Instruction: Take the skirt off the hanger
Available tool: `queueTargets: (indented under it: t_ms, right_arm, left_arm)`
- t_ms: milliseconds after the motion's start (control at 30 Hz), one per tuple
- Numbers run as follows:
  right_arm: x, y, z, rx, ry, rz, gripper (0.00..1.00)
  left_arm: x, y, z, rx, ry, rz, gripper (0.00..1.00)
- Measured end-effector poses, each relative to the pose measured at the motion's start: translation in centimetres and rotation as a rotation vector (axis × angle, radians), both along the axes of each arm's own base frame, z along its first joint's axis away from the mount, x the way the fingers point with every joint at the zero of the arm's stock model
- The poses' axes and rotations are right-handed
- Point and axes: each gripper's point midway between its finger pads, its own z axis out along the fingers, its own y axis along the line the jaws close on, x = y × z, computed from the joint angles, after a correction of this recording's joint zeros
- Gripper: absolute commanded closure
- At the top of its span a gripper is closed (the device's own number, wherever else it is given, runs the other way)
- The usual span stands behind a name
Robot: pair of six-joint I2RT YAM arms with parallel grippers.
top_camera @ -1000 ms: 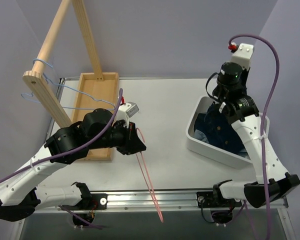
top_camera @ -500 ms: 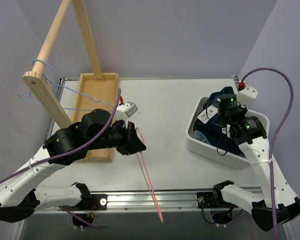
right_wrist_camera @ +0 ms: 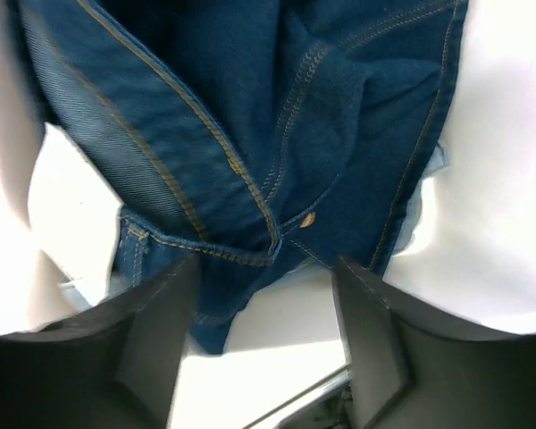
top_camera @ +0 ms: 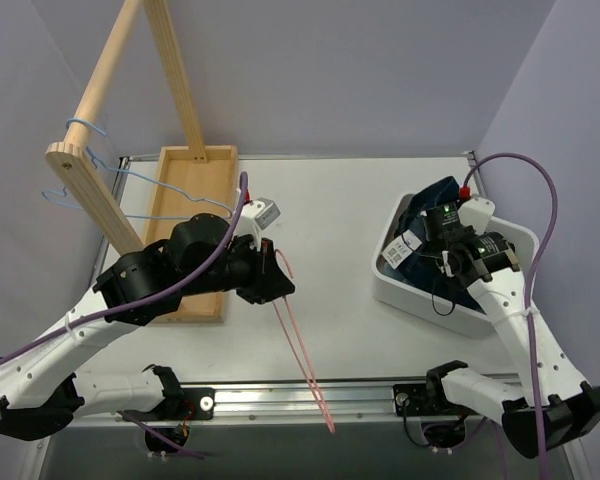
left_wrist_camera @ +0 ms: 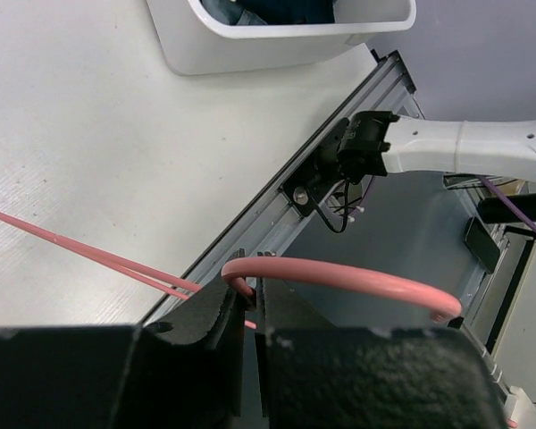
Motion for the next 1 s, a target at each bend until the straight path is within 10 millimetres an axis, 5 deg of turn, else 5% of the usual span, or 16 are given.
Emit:
queueTargets:
  t_ms: [33, 67, 233, 367, 500, 600, 1000]
  right_arm:
    - [0.1, 0.2, 0.9, 0.015, -0.023, 0.007, 0.08]
    - [0.2, 0.4, 1.8, 0.036, -0.051, 0.01, 0.0]
    - [0.0, 1.9, 6.2, 0.168, -0.218, 0.058, 0.0]
    - [-1.3, 4.3, 8.7, 0.3, -0.312, 0.204, 0.07]
    - [-3.3, 9.0, 10.8, 0.486, -0.354, 0.461, 0.32]
    - [-5.0, 11.3, 10.8, 0.577, -0.329, 0.597, 0.33]
    - [-10.2, 13.6, 12.0, 0.672, -0.303, 0.845, 0.48]
  left_arm:
    - [0.1, -0.1, -0.1, 0.004, -0.001, 0.002, 0.98]
    - [0.2, -0.2, -0.3, 0.011, -0.002, 0.002, 0.98]
    - [1.2, -1.0, -0.5, 0.03, -0.013, 0.012, 0.98]
    - [2.3, -2.1, -0.3, 0.048, -0.036, 0.02, 0.98]
    - [3.9, -3.3, 0.2, 0.078, -0.074, 0.037, 0.98]
    - [5.4, -4.2, 0.8, 0.108, -0.109, 0.056, 0.98]
    - [10.6, -6.5, 0.7, 0.253, -0.157, 0.106, 0.98]
